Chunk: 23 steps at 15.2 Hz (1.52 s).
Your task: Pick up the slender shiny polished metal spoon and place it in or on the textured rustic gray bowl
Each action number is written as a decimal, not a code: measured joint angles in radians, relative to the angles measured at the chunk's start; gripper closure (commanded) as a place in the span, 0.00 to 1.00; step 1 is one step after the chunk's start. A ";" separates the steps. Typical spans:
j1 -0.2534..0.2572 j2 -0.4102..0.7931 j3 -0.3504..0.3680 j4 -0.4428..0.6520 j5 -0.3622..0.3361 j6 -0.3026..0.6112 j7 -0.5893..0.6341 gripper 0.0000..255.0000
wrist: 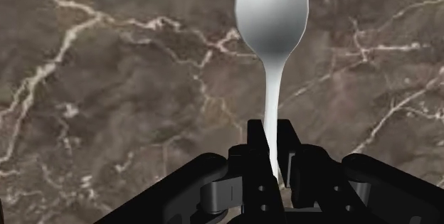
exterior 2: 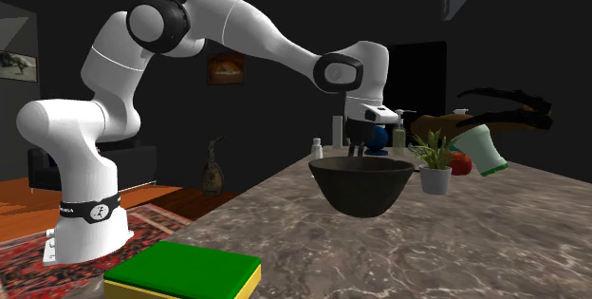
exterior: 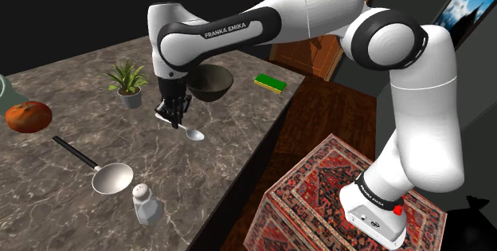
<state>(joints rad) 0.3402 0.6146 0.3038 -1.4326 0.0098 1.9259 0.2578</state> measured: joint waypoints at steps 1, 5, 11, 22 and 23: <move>0.000 -0.002 0.000 0.008 0.000 -0.011 0.000 1.00; -0.001 -0.020 0.003 0.030 0.004 -0.050 0.004 1.00; 0.000 -0.041 0.007 0.081 0.008 -0.119 0.011 1.00; 0.006 -0.053 0.011 0.211 0.010 -0.260 0.024 1.00; 0.007 -0.055 0.012 0.224 0.010 -0.274 0.026 1.00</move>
<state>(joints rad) 0.3471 0.5599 0.3156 -1.2089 0.0197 1.6516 0.2842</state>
